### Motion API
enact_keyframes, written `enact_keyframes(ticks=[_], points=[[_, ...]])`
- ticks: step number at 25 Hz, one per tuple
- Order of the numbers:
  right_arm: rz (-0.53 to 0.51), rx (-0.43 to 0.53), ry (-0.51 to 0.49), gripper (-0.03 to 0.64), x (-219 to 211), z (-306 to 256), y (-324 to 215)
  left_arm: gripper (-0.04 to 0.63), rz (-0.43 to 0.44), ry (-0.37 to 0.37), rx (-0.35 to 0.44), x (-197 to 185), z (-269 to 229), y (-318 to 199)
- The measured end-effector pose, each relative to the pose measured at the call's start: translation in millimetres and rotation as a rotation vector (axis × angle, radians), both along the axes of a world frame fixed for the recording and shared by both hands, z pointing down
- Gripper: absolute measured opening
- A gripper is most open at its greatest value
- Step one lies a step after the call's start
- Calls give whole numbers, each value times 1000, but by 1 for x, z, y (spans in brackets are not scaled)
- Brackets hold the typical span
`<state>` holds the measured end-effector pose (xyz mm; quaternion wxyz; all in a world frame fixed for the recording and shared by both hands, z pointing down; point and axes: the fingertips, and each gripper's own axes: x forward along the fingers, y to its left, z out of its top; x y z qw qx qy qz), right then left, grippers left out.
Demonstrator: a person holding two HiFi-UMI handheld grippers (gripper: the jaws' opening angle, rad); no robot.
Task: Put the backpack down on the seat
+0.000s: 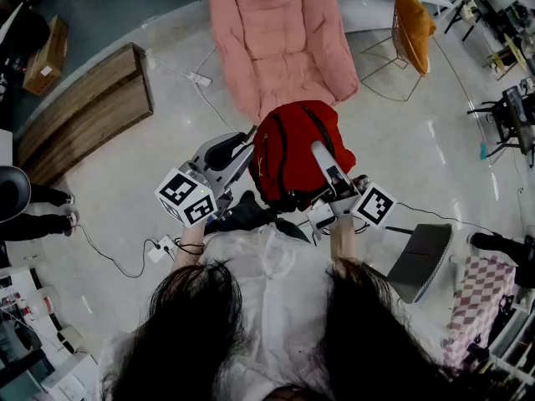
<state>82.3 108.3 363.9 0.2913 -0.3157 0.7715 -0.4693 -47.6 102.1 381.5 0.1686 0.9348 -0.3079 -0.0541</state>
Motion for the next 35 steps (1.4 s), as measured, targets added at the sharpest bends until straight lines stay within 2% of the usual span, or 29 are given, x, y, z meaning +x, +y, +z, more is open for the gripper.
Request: enact_keyframes(ticks=[9,19,26,35], points=[[1,-5,7,35,-6,-1,-5,124,19,12,-5,-4,0,-7],[38,15,83,35,-2,-10,-29,124,41,4,-2,-12,1,-28],[61,37,100,35,-13,-23,-53,124,37,2,-17,-36,6,-54],[126,23,119,35,-12,-23,-91,124,72,-39,-32,-42,16,-97]])
